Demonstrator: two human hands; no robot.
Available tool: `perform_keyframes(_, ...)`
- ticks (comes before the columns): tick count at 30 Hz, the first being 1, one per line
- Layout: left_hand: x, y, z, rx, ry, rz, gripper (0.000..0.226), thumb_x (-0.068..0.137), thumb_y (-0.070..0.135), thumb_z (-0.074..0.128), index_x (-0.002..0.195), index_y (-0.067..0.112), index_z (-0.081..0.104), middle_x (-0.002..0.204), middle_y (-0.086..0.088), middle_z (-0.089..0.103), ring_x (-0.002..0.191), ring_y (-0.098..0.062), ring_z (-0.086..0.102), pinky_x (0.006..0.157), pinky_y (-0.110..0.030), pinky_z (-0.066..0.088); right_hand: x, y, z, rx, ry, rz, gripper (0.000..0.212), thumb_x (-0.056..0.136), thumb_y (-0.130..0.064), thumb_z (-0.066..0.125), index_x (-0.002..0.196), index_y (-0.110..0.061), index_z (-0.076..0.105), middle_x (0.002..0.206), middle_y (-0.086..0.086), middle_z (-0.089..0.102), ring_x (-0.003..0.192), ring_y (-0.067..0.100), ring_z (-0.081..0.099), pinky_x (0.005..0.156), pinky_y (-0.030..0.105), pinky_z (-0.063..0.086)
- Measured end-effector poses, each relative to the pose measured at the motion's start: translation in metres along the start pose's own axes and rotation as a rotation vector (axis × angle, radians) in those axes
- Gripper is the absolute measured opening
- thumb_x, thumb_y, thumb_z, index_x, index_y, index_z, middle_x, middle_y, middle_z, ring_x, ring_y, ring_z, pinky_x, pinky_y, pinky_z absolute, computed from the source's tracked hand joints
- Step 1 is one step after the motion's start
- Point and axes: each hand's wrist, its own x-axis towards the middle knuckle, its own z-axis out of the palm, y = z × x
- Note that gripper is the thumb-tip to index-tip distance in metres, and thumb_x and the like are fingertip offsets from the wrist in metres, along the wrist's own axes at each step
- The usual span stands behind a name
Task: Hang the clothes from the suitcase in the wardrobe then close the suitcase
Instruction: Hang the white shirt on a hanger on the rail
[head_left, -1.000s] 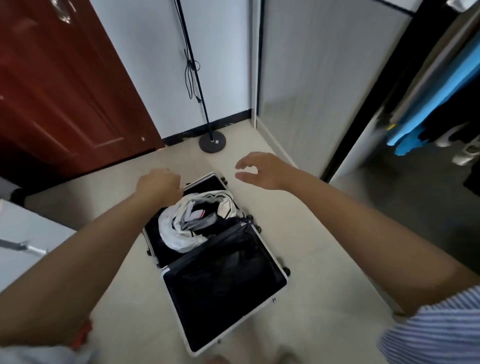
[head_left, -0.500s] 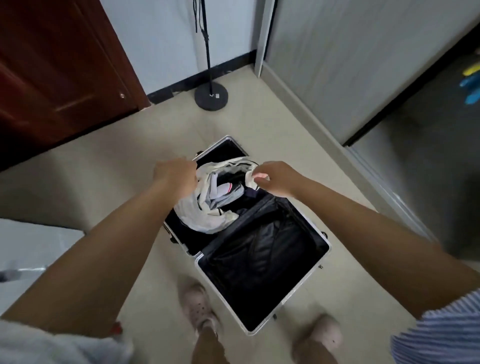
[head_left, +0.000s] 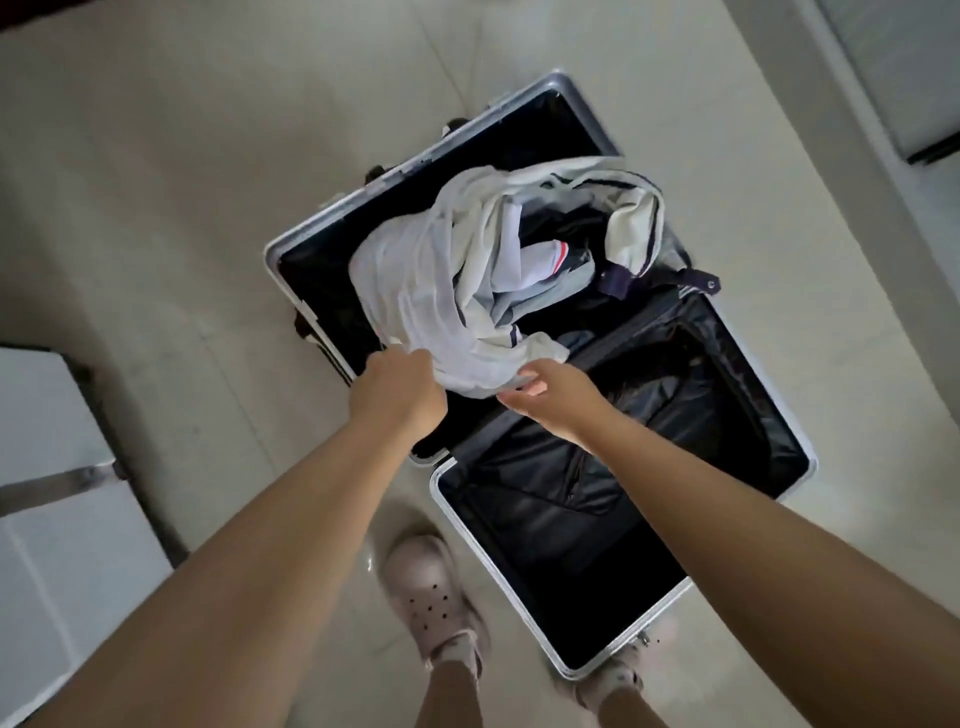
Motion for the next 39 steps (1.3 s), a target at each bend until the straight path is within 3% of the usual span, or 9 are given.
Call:
perform_keyframes(10, 0.073, -0.052, 0.133, -0.053, -0.093, -0.073, 0.033, 0.092, 0.016, 0.042, 0.122, 0.006, 0.048, 0.125, -0.015, 0.047, 0.118, -0.032, 0.043, 0.091, -0.038, 0.039, 0.148, 0.040, 0.098, -0.437, 0.091, 0.012, 0.081, 0.081, -0.042, 0.064, 0.143, -0.016, 0.020, 0.150, 0.006, 0.015, 0.141, 0.029, 0.005, 0.107, 0.047, 0.025)
perform_keyframes(14, 0.080, -0.058, 0.150, -0.096, -0.081, -0.085, 0.034, 0.093, 0.018, 0.041, 0.123, 0.004, 0.048, 0.124, -0.018, 0.049, 0.115, -0.034, 0.046, 0.089, -0.038, 0.040, 0.163, 0.052, 0.111, -0.428, 0.251, -0.066, 0.046, 0.092, -0.018, 0.046, 0.135, -0.008, 0.035, 0.137, 0.014, 0.040, 0.129, 0.031, 0.032, 0.095, 0.040, 0.034)
perform_keyframes(17, 0.082, -0.056, 0.150, -0.162, -0.052, -0.107, 0.034, 0.093, 0.017, 0.041, 0.123, 0.001, 0.047, 0.123, -0.019, 0.052, 0.113, -0.034, 0.049, 0.085, -0.035, 0.040, 0.149, 0.059, 0.114, -0.321, 0.214, -0.181, 0.031, 0.097, -0.022, 0.039, 0.118, -0.001, 0.046, 0.114, 0.020, 0.056, 0.105, 0.037, 0.052, 0.077, 0.038, 0.038)
perform_keyframes(20, 0.075, -0.045, 0.144, -0.202, -0.055, -0.113, 0.037, 0.093, 0.017, 0.042, 0.127, 0.003, 0.043, 0.125, -0.017, 0.051, 0.114, -0.032, 0.049, 0.087, -0.034, 0.040, 0.123, 0.066, 0.103, -0.264, 0.206, -0.266, 0.033, 0.100, -0.024, 0.031, 0.084, -0.005, 0.053, 0.082, 0.017, 0.058, 0.086, 0.033, 0.052, 0.067, 0.032, 0.029)
perform_keyframes(24, 0.051, -0.019, 0.126, -0.202, -0.078, -0.085, 0.040, 0.088, 0.006, 0.046, 0.128, 0.003, 0.040, 0.122, -0.018, 0.050, 0.111, -0.033, 0.049, 0.086, -0.038, 0.042, 0.084, 0.058, 0.064, 0.034, 0.151, -0.255, 0.037, 0.101, -0.023, 0.030, 0.100, 0.003, 0.057, 0.087, 0.013, 0.051, 0.084, 0.021, 0.045, 0.061, 0.028, 0.022)
perform_keyframes(27, 0.024, 0.003, 0.101, -0.167, -0.067, -0.076, 0.048, 0.085, 0.002, 0.046, 0.132, 0.008, 0.036, 0.124, -0.015, 0.049, 0.115, -0.031, 0.047, 0.086, -0.037, 0.042, 0.051, 0.045, 0.018, 0.516, 0.135, -0.166, 0.035, 0.100, -0.024, 0.032, 0.095, -0.002, 0.059, 0.087, 0.008, 0.055, 0.084, 0.020, 0.051, 0.063, 0.023, 0.041)
perform_keyframes(31, -0.002, 0.024, 0.071, -0.165, -0.041, 0.006, 0.053, 0.082, 0.006, 0.056, 0.131, 0.016, 0.039, 0.123, -0.007, 0.051, 0.118, -0.029, 0.048, 0.088, -0.039, 0.047, 0.011, 0.026, -0.045, 1.125, 0.024, -0.104, 0.028, 0.101, -0.026, 0.030, 0.089, -0.016, 0.053, 0.088, 0.004, 0.062, 0.082, 0.020, 0.061, 0.081, 0.040, 0.051)
perform_keyframes(35, -0.036, 0.062, 0.035, -0.258, -0.014, 0.214, 0.049, 0.075, 0.025, 0.072, 0.119, 0.015, 0.053, 0.123, 0.002, 0.052, 0.118, -0.019, 0.049, 0.093, -0.037, 0.045, -0.043, 0.009, -0.118, 1.534, 0.047, -0.217, 0.030, 0.100, -0.026, 0.032, 0.092, -0.007, 0.055, 0.079, 0.006, 0.067, 0.069, 0.017, 0.067, 0.063, 0.037, 0.058)
perform_keyframes(39, -0.066, 0.112, -0.020, -0.509, 0.222, 0.212, 0.021, 0.094, 0.015, 0.049, 0.096, -0.002, 0.061, 0.122, -0.013, 0.056, 0.116, -0.026, 0.049, 0.084, -0.024, 0.032, -0.095, 0.002, -0.164, 1.713, 0.102, -0.271, 0.033, 0.099, -0.021, 0.038, 0.076, -0.003, 0.053, 0.057, 0.004, 0.062, 0.049, 0.011, 0.062, 0.050, 0.020, 0.053)
